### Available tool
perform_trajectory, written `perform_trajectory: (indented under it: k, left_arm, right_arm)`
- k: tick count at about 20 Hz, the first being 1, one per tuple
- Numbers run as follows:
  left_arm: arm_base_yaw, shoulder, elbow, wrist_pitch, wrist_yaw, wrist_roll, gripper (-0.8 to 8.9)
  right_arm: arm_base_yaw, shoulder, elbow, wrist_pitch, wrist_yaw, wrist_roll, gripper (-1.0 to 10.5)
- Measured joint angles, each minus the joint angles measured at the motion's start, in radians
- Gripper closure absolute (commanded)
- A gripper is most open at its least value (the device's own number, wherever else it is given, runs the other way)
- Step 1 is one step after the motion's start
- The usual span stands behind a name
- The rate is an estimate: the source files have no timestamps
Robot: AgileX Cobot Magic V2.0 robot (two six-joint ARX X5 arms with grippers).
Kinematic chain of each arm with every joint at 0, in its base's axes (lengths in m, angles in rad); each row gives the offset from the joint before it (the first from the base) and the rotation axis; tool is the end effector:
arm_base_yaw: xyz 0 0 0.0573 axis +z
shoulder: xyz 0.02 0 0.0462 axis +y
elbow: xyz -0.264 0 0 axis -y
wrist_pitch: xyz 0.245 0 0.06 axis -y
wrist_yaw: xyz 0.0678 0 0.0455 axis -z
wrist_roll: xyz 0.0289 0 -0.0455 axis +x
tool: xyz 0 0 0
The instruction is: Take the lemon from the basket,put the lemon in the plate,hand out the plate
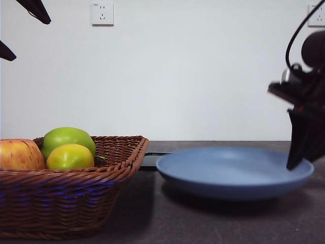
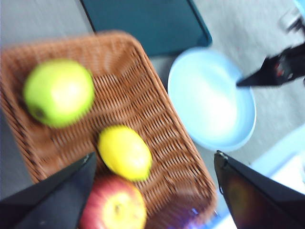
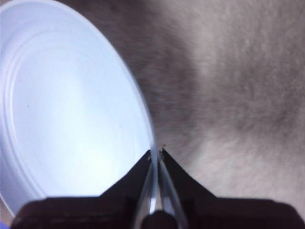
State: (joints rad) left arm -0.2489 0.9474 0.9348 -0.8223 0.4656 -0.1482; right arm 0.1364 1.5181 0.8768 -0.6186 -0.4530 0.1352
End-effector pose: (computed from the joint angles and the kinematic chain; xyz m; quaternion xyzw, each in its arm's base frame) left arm 0.1659 -0.0556 0.3054 -0.1071 0.4256 -0.2890 0.8508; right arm 0.2628 0.0488 0.1794 0.1449 0.5963 0.1949 0.7652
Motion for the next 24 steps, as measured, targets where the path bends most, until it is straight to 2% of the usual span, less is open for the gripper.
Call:
perform_trajectory:
  k: [4,11,17,24]
  left_arm:
    - [-0.076,0.046,0.000,-0.006,-0.082,-0.076,3.85]
    - [-0.196,0.341,0.000,0.092,-0.181,-0.158,3.85]
    - [-0.232,0.557,0.065,0.099,-0.254,-0.191,3.85]
    - [-0.259,0.661,0.098,0.100,-0.277,-0.193,3.85]
  right_arm:
    - [0.000,-0.145,0.000,-0.032,-0.011,0.004,9.4]
    - [0.000,-0.338,0.000,-0.049,-0.011,0.005,9.4]
    - [0.000,-0.367,0.000,-0.062,-0.011,0.005,9.4]
    - [0.000,-0.367,0.000,-0.064,-0.011,0.007,9.4]
